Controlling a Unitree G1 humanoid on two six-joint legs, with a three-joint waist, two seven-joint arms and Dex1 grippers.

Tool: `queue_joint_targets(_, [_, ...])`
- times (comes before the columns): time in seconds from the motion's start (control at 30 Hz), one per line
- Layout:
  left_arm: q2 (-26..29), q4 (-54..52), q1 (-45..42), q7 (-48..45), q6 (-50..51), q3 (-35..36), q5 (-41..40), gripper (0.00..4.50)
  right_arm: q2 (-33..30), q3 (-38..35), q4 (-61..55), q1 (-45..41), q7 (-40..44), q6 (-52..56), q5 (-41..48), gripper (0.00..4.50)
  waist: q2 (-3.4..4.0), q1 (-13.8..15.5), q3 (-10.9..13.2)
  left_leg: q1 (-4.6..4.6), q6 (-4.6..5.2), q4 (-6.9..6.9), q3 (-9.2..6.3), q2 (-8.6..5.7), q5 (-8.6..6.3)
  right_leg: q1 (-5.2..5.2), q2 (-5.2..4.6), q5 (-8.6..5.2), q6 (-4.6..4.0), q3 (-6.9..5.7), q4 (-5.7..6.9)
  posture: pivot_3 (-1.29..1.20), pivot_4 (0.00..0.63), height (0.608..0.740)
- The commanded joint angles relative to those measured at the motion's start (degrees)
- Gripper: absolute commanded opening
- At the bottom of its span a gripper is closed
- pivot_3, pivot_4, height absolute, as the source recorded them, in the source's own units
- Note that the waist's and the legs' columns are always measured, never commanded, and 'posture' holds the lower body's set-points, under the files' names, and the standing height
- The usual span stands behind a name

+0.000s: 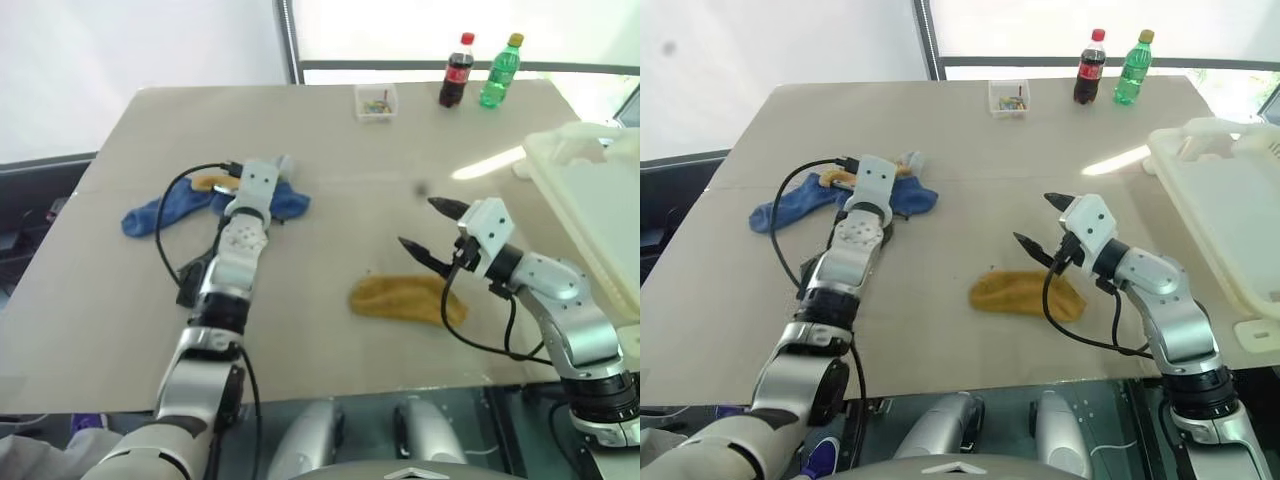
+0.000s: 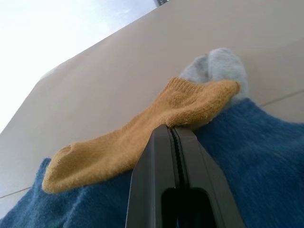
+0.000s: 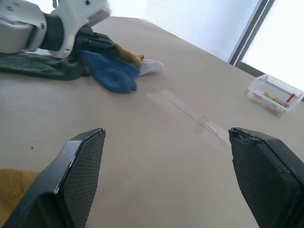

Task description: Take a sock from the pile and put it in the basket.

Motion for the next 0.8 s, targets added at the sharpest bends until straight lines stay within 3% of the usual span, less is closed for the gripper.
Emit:
queue_joint_targets(0.03, [2.07,-11.90,4.07,-5.48,2.75,1.23,-2.26,0.04,-0.32,-1.24,-1.51,0.01,-0.10,-1.18,0.29,4.30,0.00,-0.25,0.00,0.00,0.00,0.00,0.00,0.00,0.00,0.00,0.00,0.00,0.00,0.00,0.01,0.00,0.150,0.740])
queue_joint_targets(0.3, [3.34,-25.17,11.62,-19.14,6.48,1.29,-11.67,0.04,-0.21,-0.91,0.03,-0.60,0.46,-1.96,0.35,4.30,0.01,-0.25,-0.01,0.04,0.00,0.01,-0.01,0.01,0.00,0.02,0.00,0.00,0.00,-0.02,0.05,0.00,0.150,0.740])
queue_joint_targets(0.5, [2.79,-32.16,13.87,-28.04,10.32,-2.63,-18.13,0.04,-0.69,-1.71,-0.32,0.24,0.24,-2.13,0.35,4.30,0.02,-0.25,-0.01,0.04,0.00,0.01,-0.01,0.01,0.00,0.03,-0.01,0.00,0.00,-0.02,0.05,0.00,0.150,0.740])
queue_joint_targets(0.8, [2.11,-36.53,12.51,-37.26,26.19,-6.56,-29.90,0.04,-1.91,-3.72,-2.85,3.35,-1.18,-1.67,0.29,4.30,0.02,-0.31,-0.01,0.06,0.00,0.01,-0.01,0.03,0.00,0.03,0.02,0.00,0.00,-0.01,0.06,0.00,0.150,0.740])
